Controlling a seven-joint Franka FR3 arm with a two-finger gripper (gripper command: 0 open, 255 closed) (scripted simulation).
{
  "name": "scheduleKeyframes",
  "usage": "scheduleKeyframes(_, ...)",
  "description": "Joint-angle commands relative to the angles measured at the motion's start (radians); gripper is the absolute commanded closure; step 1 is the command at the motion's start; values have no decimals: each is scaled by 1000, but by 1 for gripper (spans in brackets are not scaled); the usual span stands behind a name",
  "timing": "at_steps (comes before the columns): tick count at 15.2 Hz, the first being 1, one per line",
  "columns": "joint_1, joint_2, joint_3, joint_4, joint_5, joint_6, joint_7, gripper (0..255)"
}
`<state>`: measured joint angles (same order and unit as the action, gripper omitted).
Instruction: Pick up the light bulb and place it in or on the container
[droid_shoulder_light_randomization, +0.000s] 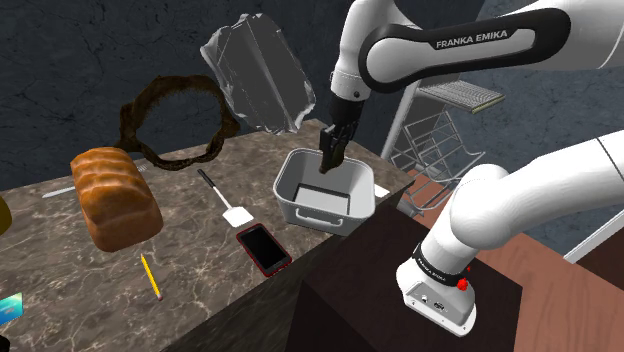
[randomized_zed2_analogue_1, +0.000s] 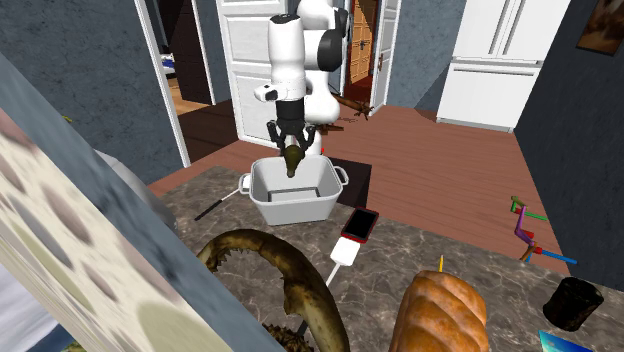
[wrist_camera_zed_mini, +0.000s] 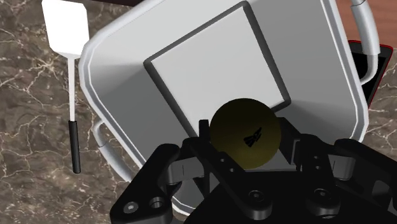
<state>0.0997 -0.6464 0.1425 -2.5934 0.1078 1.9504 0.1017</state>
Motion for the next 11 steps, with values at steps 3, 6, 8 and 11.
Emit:
scheduleKeyframes(3, 0, 0, 0, 0, 0, 0, 0, 0)
scheduleKeyframes(6, 0, 0, 0, 0, 0, 0, 0, 0)
scheduleKeyframes(8, -2, -13, -6, 59, -5, -72, 1, 0)
scheduleKeyframes(11, -4, -18, -11, 115, -9, -134, 2, 0)
